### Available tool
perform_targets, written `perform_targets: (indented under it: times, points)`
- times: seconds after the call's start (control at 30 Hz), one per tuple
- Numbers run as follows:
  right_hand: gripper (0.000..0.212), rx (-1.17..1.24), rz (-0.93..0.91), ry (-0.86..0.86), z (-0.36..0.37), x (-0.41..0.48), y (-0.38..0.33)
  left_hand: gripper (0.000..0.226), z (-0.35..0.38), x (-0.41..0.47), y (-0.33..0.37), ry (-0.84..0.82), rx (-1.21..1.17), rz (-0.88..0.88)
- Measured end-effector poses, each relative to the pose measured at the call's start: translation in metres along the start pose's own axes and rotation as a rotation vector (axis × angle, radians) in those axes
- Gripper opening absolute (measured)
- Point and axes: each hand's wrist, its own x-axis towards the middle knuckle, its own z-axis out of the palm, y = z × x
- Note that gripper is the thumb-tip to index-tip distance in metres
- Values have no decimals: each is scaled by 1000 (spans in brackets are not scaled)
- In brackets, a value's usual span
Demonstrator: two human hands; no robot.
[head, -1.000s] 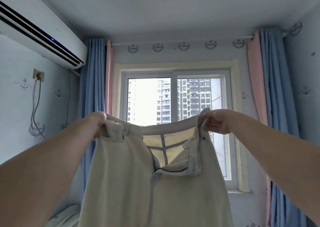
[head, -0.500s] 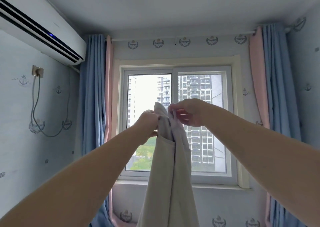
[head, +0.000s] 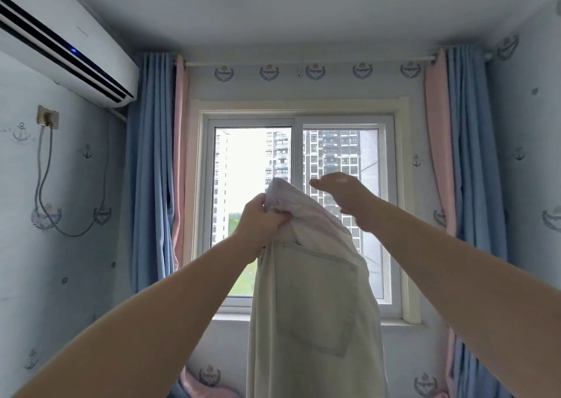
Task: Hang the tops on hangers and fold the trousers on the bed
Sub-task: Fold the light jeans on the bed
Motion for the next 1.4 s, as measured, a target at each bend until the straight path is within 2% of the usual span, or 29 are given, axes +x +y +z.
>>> perform_targets:
  times: [0.07, 0.1, 0.13, 0.23, 0.37, 0.43, 0.53, 0.6, 0.67, 0.87, 1.0, 1.3, 1.4]
  points:
    - [105, 21, 137, -68, -7, -7, 28, 25, -10, 3, 7, -14, -81, -13]
    - [118, 74, 226, -146, -8, -9, 44, 26, -16, 5, 11, -20, -131, -25]
    - [119, 148, 309, -241, -7, -13, 59, 26, -21, 7, 15, -32, -179, -38]
    - [87, 377, 431, -416, 5, -32, 94, 25, -38, 9, 21, -103, -264, -84]
    - [84, 453, 432, -477, 37, -43, 104, 31, -65, 11, 16, -147, -246, -166]
    - [79, 424, 415, -421, 52, -39, 95, 34, -84, 13, 8, -144, -232, -199]
    - [55, 480, 327, -218, 68, -30, 80, 35, -116, 19, -1, -121, -181, -208]
    - [41, 488, 227, -89, 72, -24, 67, 33, -133, 22, -3, -101, -136, -177]
    - [35, 441, 155, -47, 78, -19, 50, 27, -144, 26, 0, -68, -119, -123]
    - [37, 298, 53, 48, 90, -23, -9, 10, -162, 33, 30, 177, 122, 170]
    - [32, 266, -9, 61, 89, -48, -55, 15, -174, 13, 61, 247, 242, 312]
    - [27, 210, -119, 115, 68, -157, -130, 24, -200, -85, 140, 272, 268, 451]
    - [28, 202, -127, 135, 61, -196, -144, 28, -206, -123, 160, 285, 294, 446]
